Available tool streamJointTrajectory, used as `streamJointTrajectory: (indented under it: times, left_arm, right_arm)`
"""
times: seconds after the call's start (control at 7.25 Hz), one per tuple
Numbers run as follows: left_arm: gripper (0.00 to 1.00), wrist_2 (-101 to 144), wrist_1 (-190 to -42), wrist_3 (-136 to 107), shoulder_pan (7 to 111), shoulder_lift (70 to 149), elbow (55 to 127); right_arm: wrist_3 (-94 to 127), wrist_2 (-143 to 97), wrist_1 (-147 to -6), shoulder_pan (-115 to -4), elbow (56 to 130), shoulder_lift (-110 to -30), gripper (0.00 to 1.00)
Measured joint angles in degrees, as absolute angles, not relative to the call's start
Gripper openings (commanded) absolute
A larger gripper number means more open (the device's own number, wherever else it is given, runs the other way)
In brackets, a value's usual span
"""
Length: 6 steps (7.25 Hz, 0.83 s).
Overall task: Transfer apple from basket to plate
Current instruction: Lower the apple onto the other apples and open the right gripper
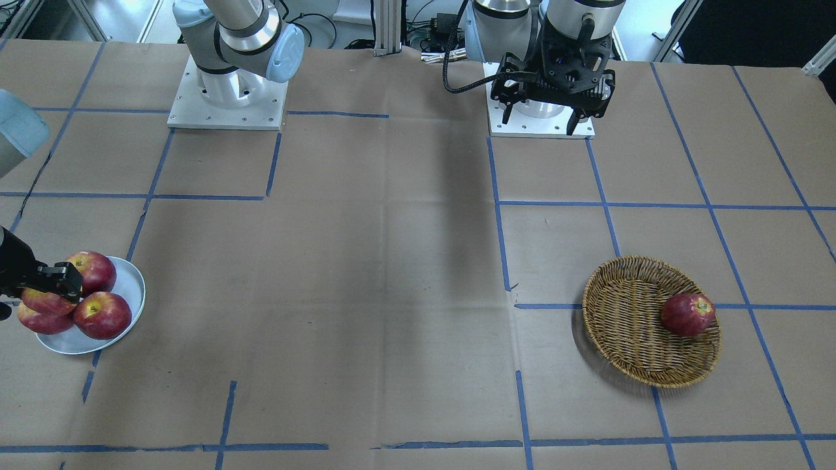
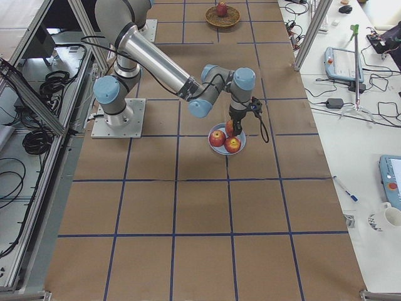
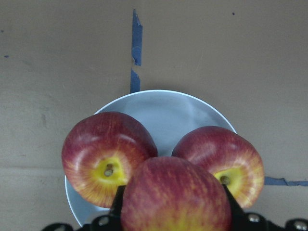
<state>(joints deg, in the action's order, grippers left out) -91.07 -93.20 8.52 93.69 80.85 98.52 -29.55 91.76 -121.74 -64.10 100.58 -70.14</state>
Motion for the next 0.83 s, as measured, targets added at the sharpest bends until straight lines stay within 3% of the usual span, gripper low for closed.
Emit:
streamJointTrajectory:
  times: [0.14, 0.28, 0.83]
  left_arm:
    - [0.99, -91.11, -93.23, 8.53, 93.69, 80.81, 98.52]
    - [0.99, -91.13, -93.24, 8.53, 93.68, 80.79, 98.52]
    - [0.99, -91.22, -93.44, 8.58, 93.69, 80.58, 98.53]
  right_arm:
    - [-29.67, 91.78, -121.38, -64.08, 100.61, -70.08, 0.67]
    - [-29.77, 91.82, -121.12, -64.08, 100.63, -70.06, 0.98]
    - [-29.73, 92.15, -120.5, -64.07, 100.41, -70.21, 1.0]
